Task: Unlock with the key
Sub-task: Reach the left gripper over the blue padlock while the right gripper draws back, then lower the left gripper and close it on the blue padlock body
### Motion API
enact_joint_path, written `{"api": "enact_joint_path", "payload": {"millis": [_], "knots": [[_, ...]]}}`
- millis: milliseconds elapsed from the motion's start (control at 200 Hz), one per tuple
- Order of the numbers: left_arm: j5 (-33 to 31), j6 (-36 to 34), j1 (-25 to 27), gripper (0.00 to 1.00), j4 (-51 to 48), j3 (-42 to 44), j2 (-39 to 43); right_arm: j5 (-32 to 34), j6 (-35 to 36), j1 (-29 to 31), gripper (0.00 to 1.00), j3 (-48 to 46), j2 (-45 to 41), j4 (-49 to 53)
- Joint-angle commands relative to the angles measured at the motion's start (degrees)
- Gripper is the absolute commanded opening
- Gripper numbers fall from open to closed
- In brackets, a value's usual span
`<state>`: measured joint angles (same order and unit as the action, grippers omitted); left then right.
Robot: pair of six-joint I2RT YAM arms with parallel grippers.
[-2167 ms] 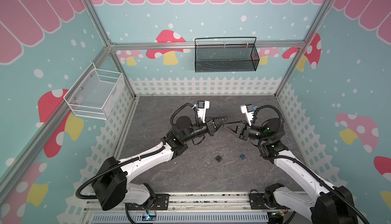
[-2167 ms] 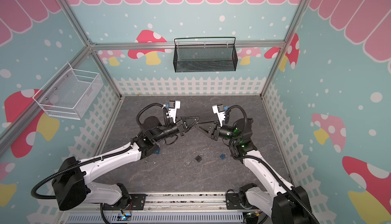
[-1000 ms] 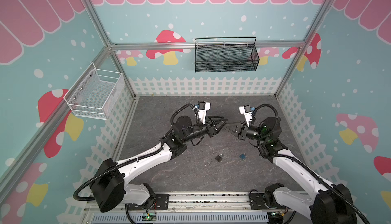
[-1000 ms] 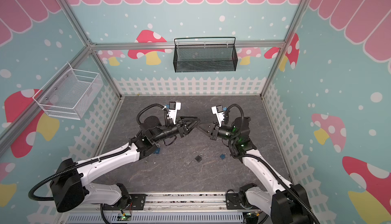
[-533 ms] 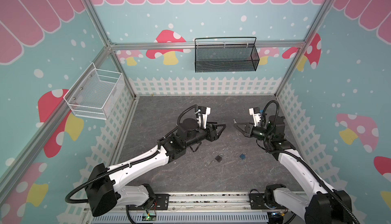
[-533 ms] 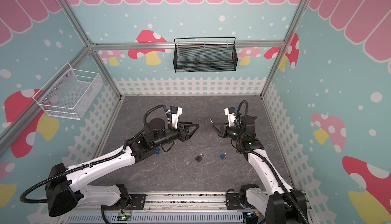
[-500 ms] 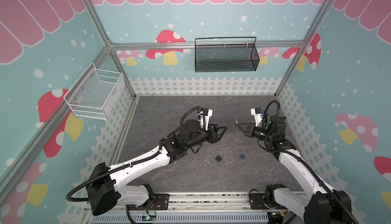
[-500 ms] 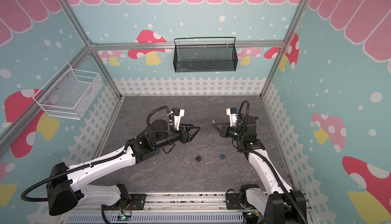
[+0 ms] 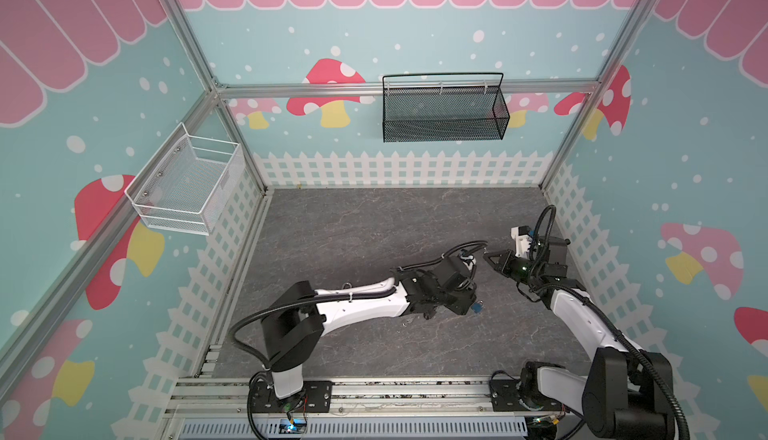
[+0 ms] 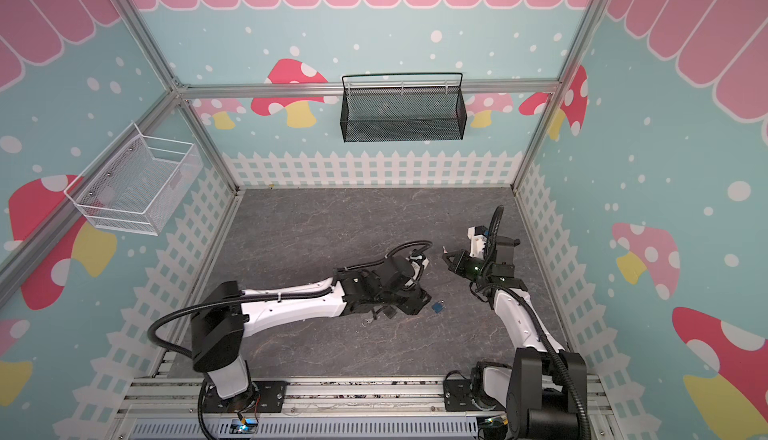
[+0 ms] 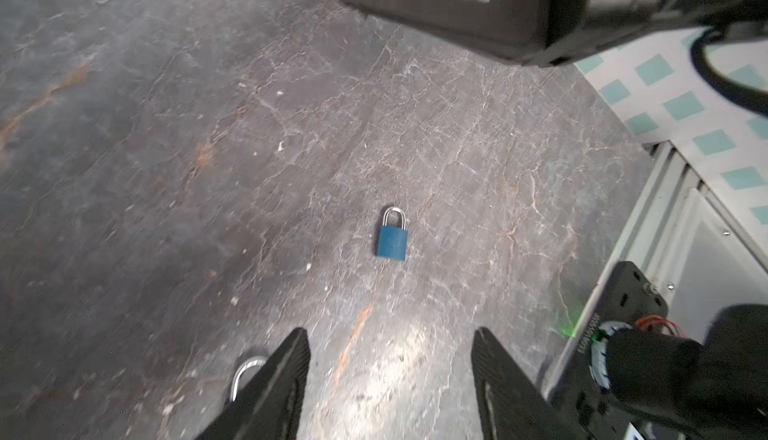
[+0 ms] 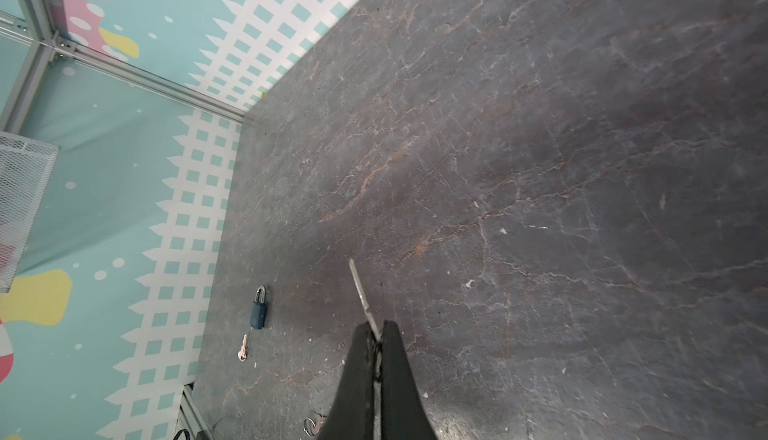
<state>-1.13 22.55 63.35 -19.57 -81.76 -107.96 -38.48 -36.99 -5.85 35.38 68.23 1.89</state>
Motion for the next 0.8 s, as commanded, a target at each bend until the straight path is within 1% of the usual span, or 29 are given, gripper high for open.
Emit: {"api": "enact_joint_path", "payload": {"millis": [0, 130, 305, 385, 635, 795], "knots": [[-2.9, -4.8, 1.0, 0.61, -8.8, -6.6, -5.6, 0.8, 1.2, -1.2, 0.00, -1.4, 0.4, -1.4], [-5.1, -6.7, 2.2, 0.61, -11.4, -12.2, -11.7, 0.3, 0.6, -2.8, 0.00, -2.8, 0.5, -3.6], [-5.1, -7.4, 3.1, 0.59, -15.9, -20.5, -19.1, -0.9, -0.1, -6.1, 0.00, -3.6, 1.1, -4.1], [-6.4, -7.9, 3.7, 0.59, -17.6, -23.5, -21.7, -1.0, -0.2, -7.1, 0.00, -4.0, 0.9, -4.3], [-9.7, -8.2, 4.6, 0.57, -23.6, -30.4, -27.5, -2.7, 0.0, -8.7, 0.00, -5.1, 1.5, -4.8], [-9.1, -8.2, 4.9, 0.57, -25.7, -32.7, -29.9, -4.0, -0.4, -9.4, 0.00, -5.6, 1.8, -5.8]]}}
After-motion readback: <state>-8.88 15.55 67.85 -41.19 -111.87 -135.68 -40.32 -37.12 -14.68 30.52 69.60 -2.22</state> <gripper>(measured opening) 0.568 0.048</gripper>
